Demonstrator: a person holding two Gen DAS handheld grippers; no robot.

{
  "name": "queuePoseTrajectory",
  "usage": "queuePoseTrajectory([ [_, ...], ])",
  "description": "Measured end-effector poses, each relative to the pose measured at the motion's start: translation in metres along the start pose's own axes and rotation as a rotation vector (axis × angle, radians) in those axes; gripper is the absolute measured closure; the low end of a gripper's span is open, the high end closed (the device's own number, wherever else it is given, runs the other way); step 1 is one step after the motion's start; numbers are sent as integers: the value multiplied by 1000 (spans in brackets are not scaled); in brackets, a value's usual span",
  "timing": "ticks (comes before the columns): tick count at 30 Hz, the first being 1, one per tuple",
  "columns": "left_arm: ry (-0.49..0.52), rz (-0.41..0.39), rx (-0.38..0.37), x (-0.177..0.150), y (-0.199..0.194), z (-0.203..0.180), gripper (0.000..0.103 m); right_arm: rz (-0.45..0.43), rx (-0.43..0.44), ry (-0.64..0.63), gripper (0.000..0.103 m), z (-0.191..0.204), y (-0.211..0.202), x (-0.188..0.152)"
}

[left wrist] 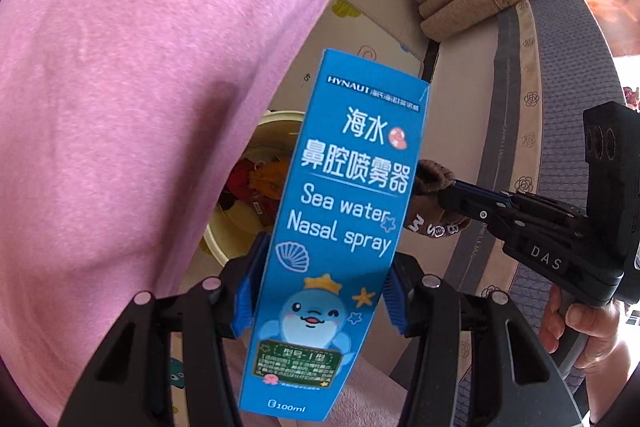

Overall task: Collect trash
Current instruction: 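Carry box and sock over the yellow bin and open both grippers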

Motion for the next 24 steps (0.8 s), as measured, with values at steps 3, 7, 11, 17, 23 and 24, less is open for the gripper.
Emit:
queuePoseTrajectory([
  [3, 6, 49, 3, -5, 23, 2, 51, 24, 9, 53, 95, -19, 13, -5],
  [7, 19, 95, 24, -9, 51, 0, 51, 61, 29, 86, 94, -36, 32, -9],
  [11, 32, 127, 40, -12, 68, 7, 51, 105, 29, 74, 94, -41, 54, -13],
  [17, 14, 152, 14, -5, 80, 13, 42, 148, 48, 66, 61, -44, 72, -12],
  [23, 65, 172, 54, -2, 84, 18, 28, 130, 14, 87, 52, -56, 73, -9],
  [24, 65, 175, 57, -3, 84, 20, 28, 132, 19, 104, 54, -59, 73, -9],
])
Point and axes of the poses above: each gripper's, at about its wrist camera, not at the fingertips, and y roughly the way its jaws point, z to its left, x to its top, the point moved 1 cm from there along y, roughly the way its jaws point, and after that the axes turned 7 degrees about -z, right-handed, at the moved point
